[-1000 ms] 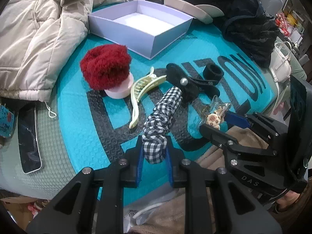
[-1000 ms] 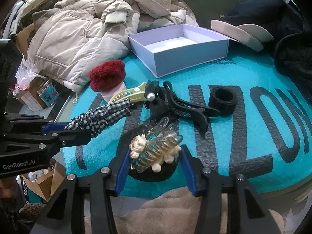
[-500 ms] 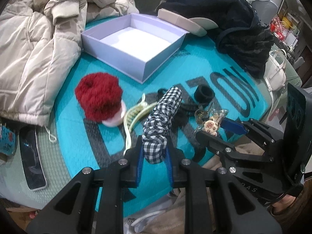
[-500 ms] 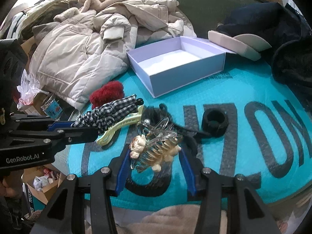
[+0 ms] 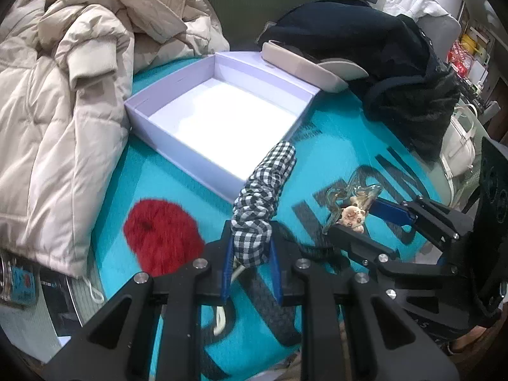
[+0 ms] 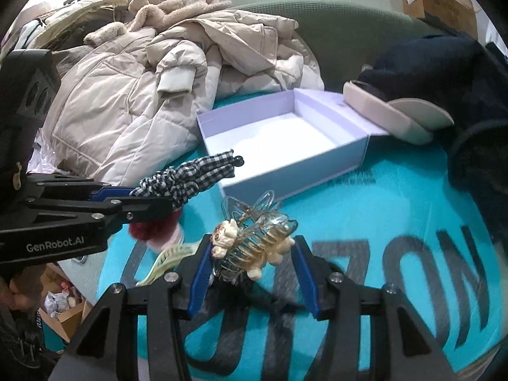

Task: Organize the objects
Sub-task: 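Lift and carry the gingham scrunchie and gold clip over the lavender box with both tools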

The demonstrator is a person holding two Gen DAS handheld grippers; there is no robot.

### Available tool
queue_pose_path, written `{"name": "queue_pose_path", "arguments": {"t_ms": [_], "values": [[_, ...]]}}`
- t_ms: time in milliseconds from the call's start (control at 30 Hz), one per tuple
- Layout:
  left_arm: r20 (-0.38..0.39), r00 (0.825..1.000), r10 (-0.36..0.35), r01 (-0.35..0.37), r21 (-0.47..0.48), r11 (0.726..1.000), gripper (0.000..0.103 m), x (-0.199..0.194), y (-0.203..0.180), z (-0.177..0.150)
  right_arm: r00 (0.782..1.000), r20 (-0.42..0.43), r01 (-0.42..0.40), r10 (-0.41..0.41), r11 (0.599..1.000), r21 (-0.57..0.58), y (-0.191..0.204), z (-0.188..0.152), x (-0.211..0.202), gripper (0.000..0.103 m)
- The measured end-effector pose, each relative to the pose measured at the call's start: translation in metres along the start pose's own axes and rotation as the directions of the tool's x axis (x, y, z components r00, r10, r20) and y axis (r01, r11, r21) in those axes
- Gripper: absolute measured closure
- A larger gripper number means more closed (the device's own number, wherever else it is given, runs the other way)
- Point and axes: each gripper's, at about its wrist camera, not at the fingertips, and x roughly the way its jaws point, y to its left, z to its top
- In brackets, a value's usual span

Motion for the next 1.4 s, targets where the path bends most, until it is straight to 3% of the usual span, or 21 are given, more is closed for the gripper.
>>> {"name": "queue_pose_path", "arguments": {"t_ms": [700,1033,1233,1400], "values": [[0.063,0.998,-0.004,0.001,0.046,0.999,0.084,0.044,0.028,0.101,0.999,0.044,0.025,-0.023,0.999,-0.042,-0.029,0.086,0.039,0.053],[0.079,0.996,0.048,-0.05,0.025,0.998,0.084,0.079,0.046,0.151,0.997,0.074,0.03,-0.025,0.997,-0.065,-0.049,0.13,0.068,0.053],[0.09,0.993,0.079,-0.078,-0.014,0.997,0.084,0.108,0.06,0.176,0.997,0.077,0.032,-0.028,0.997,-0.063,-0.06,0.143,0.087,0.053],[0.094,0.99,0.102,-0.103,0.006,0.995,0.084,0.131,0.061,0.19,0.997,0.064,0.036,-0.034,0.999,-0.031,-0.077,0.149,0.109,0.054]]}}
